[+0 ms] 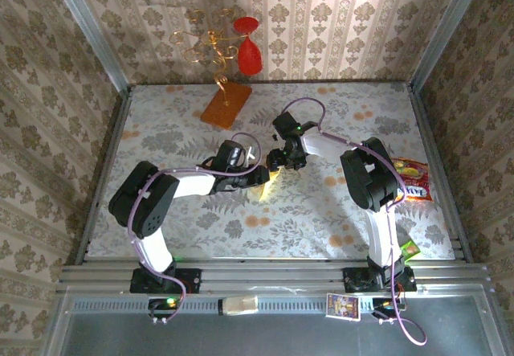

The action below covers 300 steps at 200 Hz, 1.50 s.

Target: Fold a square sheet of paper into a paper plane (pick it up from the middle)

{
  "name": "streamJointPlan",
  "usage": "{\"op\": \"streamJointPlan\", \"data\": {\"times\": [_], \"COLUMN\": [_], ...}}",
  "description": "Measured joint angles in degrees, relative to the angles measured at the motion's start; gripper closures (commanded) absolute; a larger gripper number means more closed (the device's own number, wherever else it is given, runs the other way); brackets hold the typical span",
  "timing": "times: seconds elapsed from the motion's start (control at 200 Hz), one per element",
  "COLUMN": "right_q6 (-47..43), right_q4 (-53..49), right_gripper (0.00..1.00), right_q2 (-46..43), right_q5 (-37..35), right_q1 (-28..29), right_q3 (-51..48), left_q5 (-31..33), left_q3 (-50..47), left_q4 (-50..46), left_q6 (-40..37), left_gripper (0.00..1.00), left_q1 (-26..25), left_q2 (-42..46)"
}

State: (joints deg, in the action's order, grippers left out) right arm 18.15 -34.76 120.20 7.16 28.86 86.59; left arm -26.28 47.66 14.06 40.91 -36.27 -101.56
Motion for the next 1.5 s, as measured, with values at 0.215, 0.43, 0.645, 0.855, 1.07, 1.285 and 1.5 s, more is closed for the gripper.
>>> {"op": "streamJointPlan", "data": {"times": [0.215, 0.43, 0.645, 0.855, 1.07, 1.285, 1.5], "right_q6": [0.0, 0.3, 0.9, 1.5, 1.5, 2.4, 5.3], "right_q4": [0.0, 0.0, 0.0, 0.0, 0.0, 2.0, 5.4], "right_gripper": [0.31, 0.32, 0.32, 0.34, 0.35, 0.35, 0.46], "right_q2": [0.0, 0.0, 0.0, 0.0, 0.1, -2.2, -12.3], "right_q5": [1.2, 2.3, 2.7, 3.2, 3.9, 6.4, 8.9], "right_q1": [-0.3, -0.6, -0.9, -1.1, -1.4, -2.4, -3.5], "right_q3": [0.0, 0.0, 0.0, 0.0, 0.0, -3.0, -12.4], "left_q5": [-0.1, 0.0, 0.8, 1.5, 1.7, 1.7, 2.3], "left_q3": [1.5, 2.1, 2.9, 3.5, 4.9, 5.4, 6.3], "left_q4": [-1.9, -3.0, -4.6, -5.9, -8.1, -9.0, -10.5], "left_q6": [-0.6, -1.4, -2.2, -2.6, -3.2, -3.5, -3.8], "left_gripper": [0.61, 0.68, 0.75, 0.78, 0.79, 0.79, 0.8], "left_q1": [0.0, 0.0, 0.0, -0.1, -0.1, -0.1, -0.3], "left_q2": [-2.3, -2.9, -3.4, -3.7, -4.2, -4.4, -4.6]}}
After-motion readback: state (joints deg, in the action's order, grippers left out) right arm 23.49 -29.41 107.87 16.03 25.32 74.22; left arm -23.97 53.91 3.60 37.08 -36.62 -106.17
